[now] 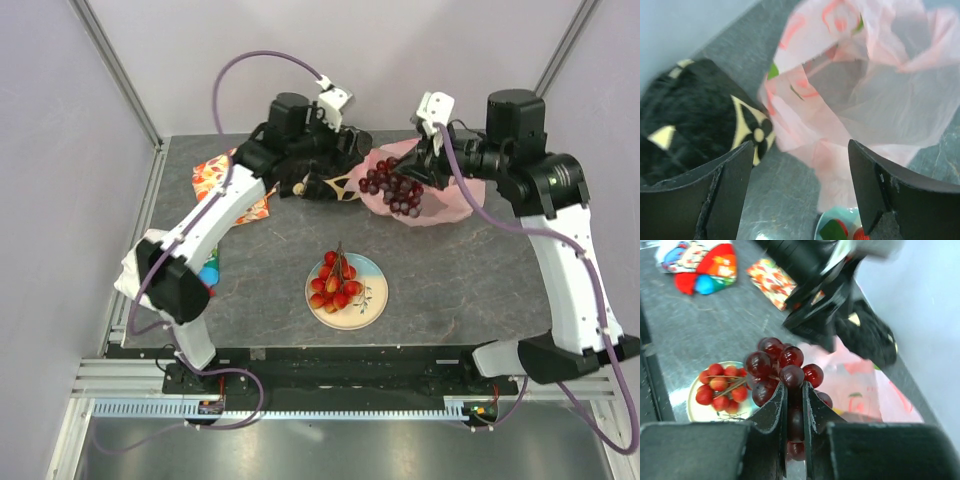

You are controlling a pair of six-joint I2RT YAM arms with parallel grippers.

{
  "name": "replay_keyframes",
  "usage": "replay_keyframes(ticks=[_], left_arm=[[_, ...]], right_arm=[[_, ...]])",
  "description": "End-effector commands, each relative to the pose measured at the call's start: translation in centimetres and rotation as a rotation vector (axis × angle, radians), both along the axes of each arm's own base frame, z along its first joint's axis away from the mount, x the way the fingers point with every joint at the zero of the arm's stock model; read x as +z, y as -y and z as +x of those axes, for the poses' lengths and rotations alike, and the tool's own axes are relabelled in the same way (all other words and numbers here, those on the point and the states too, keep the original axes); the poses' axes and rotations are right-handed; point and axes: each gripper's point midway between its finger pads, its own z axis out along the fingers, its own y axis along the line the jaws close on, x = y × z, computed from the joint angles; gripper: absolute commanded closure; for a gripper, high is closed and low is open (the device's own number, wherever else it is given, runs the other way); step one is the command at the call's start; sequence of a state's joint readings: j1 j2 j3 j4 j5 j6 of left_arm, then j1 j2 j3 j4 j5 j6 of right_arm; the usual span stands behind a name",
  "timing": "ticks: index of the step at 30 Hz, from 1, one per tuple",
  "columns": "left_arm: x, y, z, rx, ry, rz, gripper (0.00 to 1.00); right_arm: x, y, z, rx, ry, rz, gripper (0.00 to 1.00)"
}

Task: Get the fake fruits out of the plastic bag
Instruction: Place the fake fruit on the plate.

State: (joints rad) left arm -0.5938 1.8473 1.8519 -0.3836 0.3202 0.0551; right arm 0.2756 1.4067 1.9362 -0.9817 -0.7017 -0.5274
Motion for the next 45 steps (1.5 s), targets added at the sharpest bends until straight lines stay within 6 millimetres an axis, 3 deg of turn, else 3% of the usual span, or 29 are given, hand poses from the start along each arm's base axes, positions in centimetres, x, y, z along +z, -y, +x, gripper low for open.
replay_keyframes(ticks=[1,7,8,10,11,13,14,17,20,26,35,45], left_arm=[[10.6,-4.5,-3.6,0.002,0.209,-0.048,0.16],[11.2,-8.6,-7.2,0.024,0.278,0.029,0.15],[10.3,-9.0,-7.5,0.022,0.263,0.041,0.15],[10.6,-9.7,-8.7,0.017,0.261,0.030,0.16],[10.8,-9.7,-9.3,0.005,0.263,0.027,0.16],[11.5,-10.4,-10.3,0.006,0.275,0.016,0.16],[11.7,-10.7,-10.7,0.007,0.278,0.011,0.16],[12.7,-11.9,-11.9,0.010,0.290,-0.020,0.17],[13.0,-13.5,-12.1,0.040,0.303,-0.024,0.18],[13.1,-15.8,-12.0,0.096,0.297,-0.041,0.18],[11.9,-18.1,-11.2,0.157,0.244,-0.058,0.18],[10.5,-19.2,-10.4,0.195,0.199,-0.056,0.19]], right_arm=[[0.8,-1.0,-4.1,0.125,0.091,-0.040,1.00],[-2.8,-3.4,-7.9,0.274,0.037,-0.120,1.00],[-4.5,-4.4,-8.9,0.320,0.009,-0.146,1.00],[-6.5,-5.2,-9.2,0.339,0.001,-0.197,1.00],[-8.6,-6.3,-10.4,0.386,-0.032,-0.233,1.00],[-10.6,-6.9,-10.6,0.392,-0.035,-0.293,1.00],[-12.3,-7.6,-11.6,0.431,-0.055,-0.331,1.00],[-15.2,-7.7,-12.7,0.467,-0.087,-0.414,1.00],[-18.0,-6.2,-13.6,0.507,-0.112,-0.524,1.00],[-21.3,-4.0,-14.7,0.558,-0.113,-0.634,1.00],[-26.7,-4.6,-15.4,0.646,-0.120,-0.701,0.99],[-28.1,-6.6,-14.7,0.700,-0.065,-0.682,1.00]])
